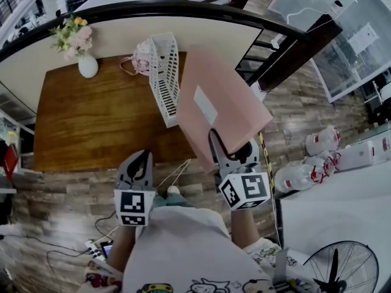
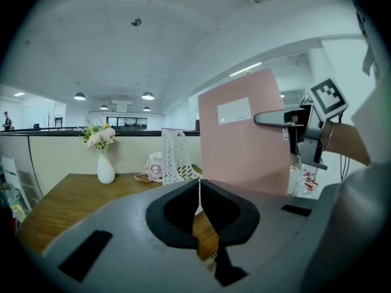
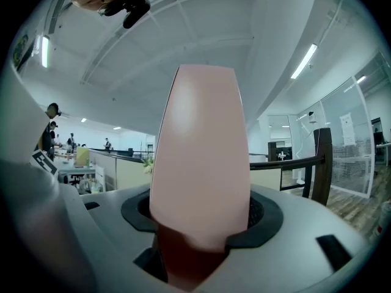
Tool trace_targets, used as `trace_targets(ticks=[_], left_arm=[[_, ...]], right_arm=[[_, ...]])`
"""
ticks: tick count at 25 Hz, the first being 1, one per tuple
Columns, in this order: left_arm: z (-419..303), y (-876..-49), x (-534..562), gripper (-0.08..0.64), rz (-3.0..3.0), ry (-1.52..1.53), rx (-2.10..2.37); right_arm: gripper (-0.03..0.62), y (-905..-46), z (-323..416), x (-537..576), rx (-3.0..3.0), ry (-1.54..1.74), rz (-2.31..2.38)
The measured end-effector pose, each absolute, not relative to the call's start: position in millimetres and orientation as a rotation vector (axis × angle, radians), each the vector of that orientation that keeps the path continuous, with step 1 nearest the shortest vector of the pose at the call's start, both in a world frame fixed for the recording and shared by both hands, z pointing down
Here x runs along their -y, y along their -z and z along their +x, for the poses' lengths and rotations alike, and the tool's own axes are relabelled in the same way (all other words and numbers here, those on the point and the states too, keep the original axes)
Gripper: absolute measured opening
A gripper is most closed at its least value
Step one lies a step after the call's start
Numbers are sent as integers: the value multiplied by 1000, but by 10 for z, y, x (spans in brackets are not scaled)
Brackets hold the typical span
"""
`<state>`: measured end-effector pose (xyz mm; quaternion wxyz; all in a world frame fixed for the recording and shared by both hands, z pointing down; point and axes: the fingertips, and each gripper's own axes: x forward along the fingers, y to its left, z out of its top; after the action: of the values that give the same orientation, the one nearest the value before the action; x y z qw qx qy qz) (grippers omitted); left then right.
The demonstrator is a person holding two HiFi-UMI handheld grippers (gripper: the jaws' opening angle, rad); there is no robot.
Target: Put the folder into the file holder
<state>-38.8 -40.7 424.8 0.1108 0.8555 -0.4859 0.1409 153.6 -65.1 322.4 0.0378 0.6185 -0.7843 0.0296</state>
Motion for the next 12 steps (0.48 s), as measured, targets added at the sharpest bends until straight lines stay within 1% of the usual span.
trace_targets(ticks=[6, 12], left_arm=[[-380, -4241, 427, 11, 2504, -405, 1440], [-405, -4253, 467, 11, 2494, -411, 1454]], right_arm=[[272, -3106, 1535, 696, 2432, -57, 1908], [272, -3163, 1434, 915, 2462, -56, 1887]])
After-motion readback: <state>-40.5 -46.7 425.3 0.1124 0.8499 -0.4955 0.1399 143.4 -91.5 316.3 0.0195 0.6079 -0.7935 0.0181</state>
